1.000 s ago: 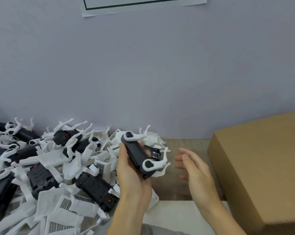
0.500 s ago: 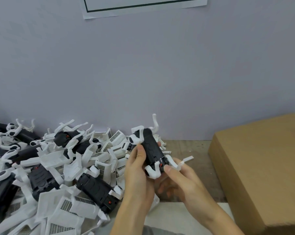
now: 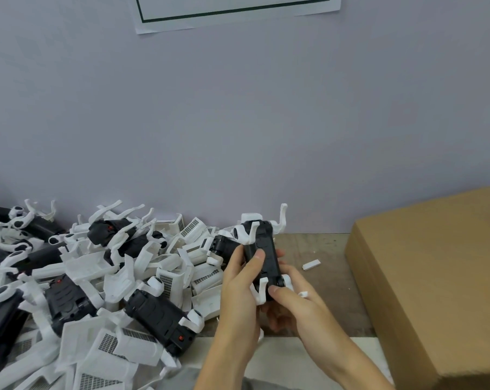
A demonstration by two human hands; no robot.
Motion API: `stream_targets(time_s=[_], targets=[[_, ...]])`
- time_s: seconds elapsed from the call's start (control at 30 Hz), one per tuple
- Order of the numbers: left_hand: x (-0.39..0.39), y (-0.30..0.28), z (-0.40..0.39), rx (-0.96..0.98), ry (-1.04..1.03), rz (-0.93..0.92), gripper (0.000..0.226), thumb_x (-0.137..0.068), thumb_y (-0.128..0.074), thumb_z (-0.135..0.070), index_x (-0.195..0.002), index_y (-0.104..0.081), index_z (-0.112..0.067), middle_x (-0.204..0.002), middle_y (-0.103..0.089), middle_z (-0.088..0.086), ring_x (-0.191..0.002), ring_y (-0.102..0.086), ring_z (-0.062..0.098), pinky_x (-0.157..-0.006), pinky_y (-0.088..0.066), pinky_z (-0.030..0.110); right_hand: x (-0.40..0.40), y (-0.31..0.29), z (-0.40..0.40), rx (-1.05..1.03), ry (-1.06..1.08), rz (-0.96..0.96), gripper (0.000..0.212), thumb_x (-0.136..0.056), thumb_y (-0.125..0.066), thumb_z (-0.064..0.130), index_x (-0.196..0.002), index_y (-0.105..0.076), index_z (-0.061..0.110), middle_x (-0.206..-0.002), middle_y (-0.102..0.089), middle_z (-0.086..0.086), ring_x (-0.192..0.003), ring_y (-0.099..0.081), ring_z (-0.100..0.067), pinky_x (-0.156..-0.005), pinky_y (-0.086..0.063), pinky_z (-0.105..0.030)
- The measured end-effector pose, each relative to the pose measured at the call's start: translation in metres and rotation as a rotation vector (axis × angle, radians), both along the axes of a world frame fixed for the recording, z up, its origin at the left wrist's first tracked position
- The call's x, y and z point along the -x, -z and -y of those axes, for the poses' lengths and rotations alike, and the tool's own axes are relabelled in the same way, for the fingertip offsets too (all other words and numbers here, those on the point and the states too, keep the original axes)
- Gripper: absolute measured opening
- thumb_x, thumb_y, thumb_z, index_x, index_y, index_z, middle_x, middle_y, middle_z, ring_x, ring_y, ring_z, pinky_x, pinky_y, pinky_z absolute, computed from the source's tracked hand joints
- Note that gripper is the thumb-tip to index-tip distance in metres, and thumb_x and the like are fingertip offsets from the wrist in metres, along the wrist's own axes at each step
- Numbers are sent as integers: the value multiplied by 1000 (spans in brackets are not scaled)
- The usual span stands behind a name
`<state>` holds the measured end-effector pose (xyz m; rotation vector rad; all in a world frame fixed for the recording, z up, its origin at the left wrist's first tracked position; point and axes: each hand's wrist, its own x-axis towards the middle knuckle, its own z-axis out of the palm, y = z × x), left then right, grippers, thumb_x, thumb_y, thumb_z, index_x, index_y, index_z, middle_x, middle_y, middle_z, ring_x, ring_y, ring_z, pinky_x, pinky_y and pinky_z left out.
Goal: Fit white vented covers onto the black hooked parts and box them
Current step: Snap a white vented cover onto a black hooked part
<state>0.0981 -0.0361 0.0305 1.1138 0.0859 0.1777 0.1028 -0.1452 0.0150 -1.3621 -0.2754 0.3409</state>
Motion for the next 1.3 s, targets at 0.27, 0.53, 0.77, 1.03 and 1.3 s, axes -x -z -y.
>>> stream_targets(time_s=[0.27, 0.53, 0.77, 1.03, 1.3], targets=[[4, -3, 0, 100, 14, -9, 20, -84, -61, -24, -100, -70, -16, -101, -73, 12, -64, -64, 21, -43, -47, 26, 3, -3, 1, 99, -24, 45, 45, -97, -47, 7, -109, -65, 47, -83, -71, -8, -73, -66, -21, -70, -58, -30], [4, 0, 5, -49, 33, 33, 24, -88, -67, -22, -110, -71, -30, -105, -75, 1, -88, -72, 17, -62, -55, 25, 1, -2, -1, -1, 10, 30, 21, -83, -71, 56, -103, -66, 59, -106, -75, 13, -96, -72, -8, -81, -60, -32], [4, -3, 4, 61, 28, -13, 20, -76, -66, -27, -94, -71, -21, -83, -70, 5, -48, -56, 15, -39, -40, 20, -3, 3, 0, 23, -59, 13, 47, -75, -52, 21, -113, -63, 47, -82, -71, -9, -73, -64, -21, -71, -53, -32], [4, -3, 4, 42, 35, 21, 29, -70, -67, -32, -97, -73, -24, -87, -73, 4, -57, -62, 14, -43, -43, 20, -3, 7, 2, 76, -17, -4, 44, -99, -51, 12, -120, -59, 49, -87, -70, -11, -76, -66, -21, -76, -55, -36], [4, -2, 4, 7, 28, 27, 30, -75, -66, -29, -104, -68, -19, -83, -66, 4, -56, -58, 16, -42, -41, 20, -4, 6, -1, 44, -9, -28, 37, -102, -50, 19, -126, -58, 46, -103, -75, -9, -80, -69, -21, -75, -54, -35]])
